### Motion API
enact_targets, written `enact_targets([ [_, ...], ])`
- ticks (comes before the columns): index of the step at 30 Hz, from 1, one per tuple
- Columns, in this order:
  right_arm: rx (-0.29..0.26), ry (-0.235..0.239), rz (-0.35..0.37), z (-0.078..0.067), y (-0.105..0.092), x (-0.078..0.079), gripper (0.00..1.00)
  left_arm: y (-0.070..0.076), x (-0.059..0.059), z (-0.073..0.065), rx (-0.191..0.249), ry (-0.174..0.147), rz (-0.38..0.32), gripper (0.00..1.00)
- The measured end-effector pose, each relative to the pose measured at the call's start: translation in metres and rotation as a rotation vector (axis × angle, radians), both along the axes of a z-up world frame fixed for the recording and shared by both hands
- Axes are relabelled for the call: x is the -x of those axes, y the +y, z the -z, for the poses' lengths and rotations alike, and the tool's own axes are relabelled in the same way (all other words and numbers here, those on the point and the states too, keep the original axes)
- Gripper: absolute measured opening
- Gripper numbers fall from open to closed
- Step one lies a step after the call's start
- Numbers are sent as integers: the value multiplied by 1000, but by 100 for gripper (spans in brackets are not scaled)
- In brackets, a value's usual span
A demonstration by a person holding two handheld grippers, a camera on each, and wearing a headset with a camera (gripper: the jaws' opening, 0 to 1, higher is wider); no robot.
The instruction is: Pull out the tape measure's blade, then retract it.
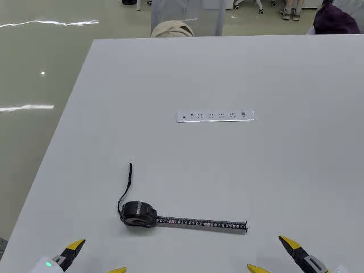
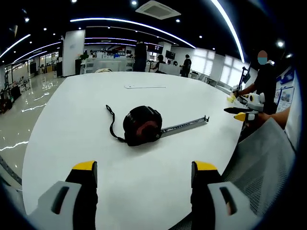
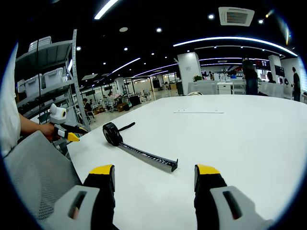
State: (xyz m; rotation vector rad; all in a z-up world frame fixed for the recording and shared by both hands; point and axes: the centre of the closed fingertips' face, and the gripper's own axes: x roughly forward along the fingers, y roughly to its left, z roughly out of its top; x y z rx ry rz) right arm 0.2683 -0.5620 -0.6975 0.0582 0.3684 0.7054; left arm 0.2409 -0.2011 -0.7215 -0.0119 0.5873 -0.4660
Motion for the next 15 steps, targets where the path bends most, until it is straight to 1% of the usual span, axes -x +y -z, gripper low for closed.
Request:
enact_targets([
  [1,0,5,1,1,-1,0,68,-1,1,1,1,8,6,79],
  [2,-5,9,0,1,0,0,68,0,1,2,-2,9,7,78],
  [5,1,8,-3,2,0,0,67,0,2,2,3,9,7,78],
  [6,-6,13,-3,2,0,0,67,1,2,1,1,9,4,78],
  [8,-3,11,-2,2,0,0,66,4,1,2,6,7,-5,78],
  [13,-2,12,-9,2,2,0,66,5,-1,-2,7,2,-13,78],
  [14,-4,11,-9,1,3,0,66,5,-2,-3,11,3,-15,78],
  [15,-6,11,-8,1,2,-1,66,5,-2,-3,16,12,-19,78],
])
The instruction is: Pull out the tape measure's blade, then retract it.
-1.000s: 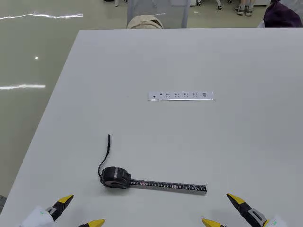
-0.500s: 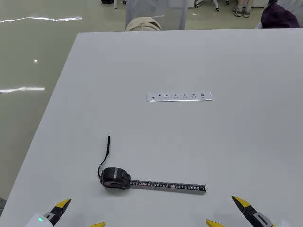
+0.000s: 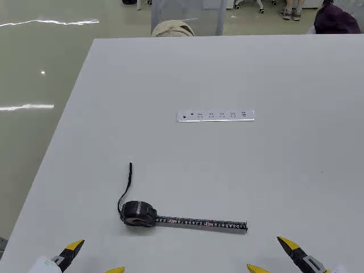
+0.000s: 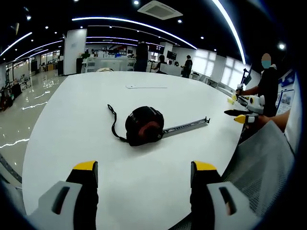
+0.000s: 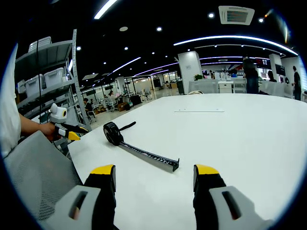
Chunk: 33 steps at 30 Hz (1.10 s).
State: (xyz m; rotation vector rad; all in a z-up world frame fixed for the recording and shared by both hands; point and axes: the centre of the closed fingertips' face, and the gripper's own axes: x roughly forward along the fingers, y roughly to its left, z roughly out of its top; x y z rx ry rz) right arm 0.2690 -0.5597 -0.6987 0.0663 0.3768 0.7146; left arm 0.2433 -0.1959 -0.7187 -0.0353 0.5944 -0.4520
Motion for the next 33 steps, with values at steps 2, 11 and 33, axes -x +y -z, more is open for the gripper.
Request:
enact_targets([
  [2,-3,5,-3,0,2,0,66,1,-2,-1,-5,8,-6,78],
  [11,-4,7,-22,1,5,-3,64,-2,-11,-9,-31,39,-20,78],
  [33,-3,12,-52,2,8,-12,62,-26,-31,-5,-7,110,-65,83],
])
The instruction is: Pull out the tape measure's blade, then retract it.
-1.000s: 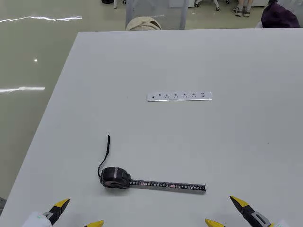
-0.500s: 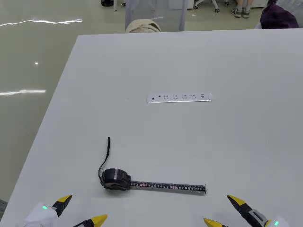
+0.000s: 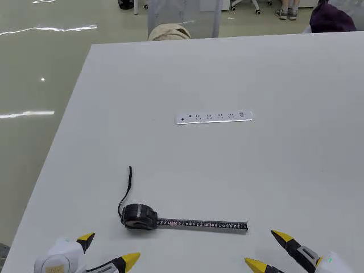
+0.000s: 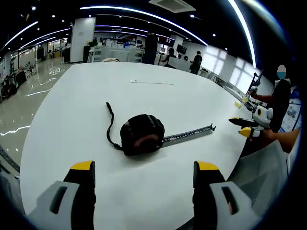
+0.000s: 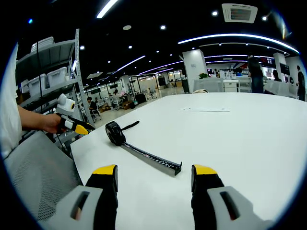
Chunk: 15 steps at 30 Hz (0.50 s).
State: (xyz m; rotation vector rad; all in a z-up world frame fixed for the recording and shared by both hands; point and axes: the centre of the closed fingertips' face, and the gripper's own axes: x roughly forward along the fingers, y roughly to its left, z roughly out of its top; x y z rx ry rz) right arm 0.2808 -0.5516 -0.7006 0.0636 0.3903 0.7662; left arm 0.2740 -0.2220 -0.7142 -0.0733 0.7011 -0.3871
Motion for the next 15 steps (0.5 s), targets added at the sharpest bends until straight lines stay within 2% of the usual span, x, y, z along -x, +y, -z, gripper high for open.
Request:
enact_targets([
  [12,6,1,-8,1,1,-1,62,-17,-15,5,16,24,-53,87],
  [15,7,2,-7,1,1,-1,62,-21,-18,4,22,16,-62,86],
])
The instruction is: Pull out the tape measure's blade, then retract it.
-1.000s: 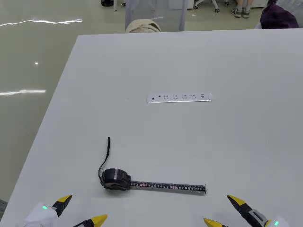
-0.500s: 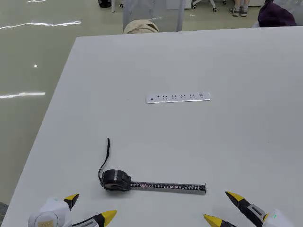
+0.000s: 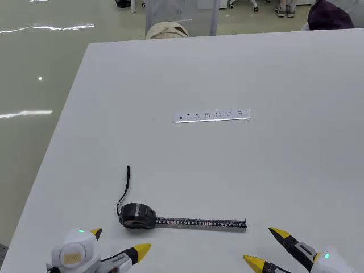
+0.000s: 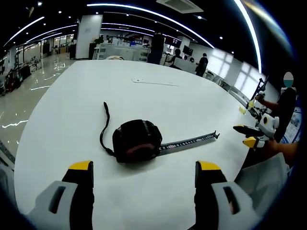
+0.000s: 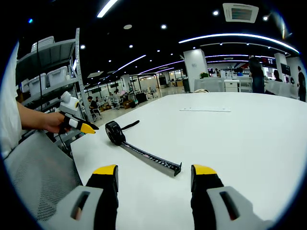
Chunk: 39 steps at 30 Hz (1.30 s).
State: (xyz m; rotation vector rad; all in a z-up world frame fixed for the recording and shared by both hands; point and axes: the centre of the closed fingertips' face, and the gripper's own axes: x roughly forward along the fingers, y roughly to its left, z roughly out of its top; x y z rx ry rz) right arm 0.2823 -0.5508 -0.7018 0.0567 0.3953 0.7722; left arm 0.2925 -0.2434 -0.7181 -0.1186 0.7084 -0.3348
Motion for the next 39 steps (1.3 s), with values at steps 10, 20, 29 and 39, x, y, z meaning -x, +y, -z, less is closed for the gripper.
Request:
enact_targets([
  [10,4,4,-10,2,3,1,61,-3,-10,6,14,13,-56,87],
  [20,3,4,-9,3,2,1,60,-4,-19,12,10,33,-103,87],
  [29,-4,8,0,3,0,1,60,-5,-29,14,18,32,-139,87],
  [39,-6,6,6,2,-3,-1,60,-10,-37,20,16,41,-160,87],
])
